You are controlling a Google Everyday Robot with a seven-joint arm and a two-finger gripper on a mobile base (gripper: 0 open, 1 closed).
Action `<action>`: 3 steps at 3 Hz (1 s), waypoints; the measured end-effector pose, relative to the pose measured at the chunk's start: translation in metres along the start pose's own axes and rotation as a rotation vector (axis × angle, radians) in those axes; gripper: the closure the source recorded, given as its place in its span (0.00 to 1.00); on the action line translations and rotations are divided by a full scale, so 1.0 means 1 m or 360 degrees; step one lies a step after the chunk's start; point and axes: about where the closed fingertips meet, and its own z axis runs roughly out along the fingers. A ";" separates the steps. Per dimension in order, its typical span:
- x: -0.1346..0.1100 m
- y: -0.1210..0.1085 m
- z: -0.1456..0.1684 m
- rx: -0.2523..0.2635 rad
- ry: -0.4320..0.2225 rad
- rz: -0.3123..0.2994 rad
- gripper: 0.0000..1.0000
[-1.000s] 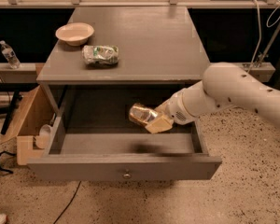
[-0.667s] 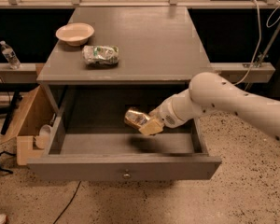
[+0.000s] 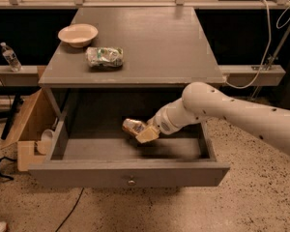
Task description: Place orange can into top drawer
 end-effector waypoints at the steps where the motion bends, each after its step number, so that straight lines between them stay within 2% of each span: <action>1: 0.003 -0.007 0.016 -0.0033 -0.0010 0.0036 0.03; 2: 0.010 -0.014 0.014 -0.0043 -0.0036 0.0066 0.00; 3: 0.015 -0.010 -0.022 -0.0015 -0.0121 0.0067 0.00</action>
Offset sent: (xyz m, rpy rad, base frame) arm 0.0165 -0.0211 -0.0199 0.0651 0.0372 -0.0392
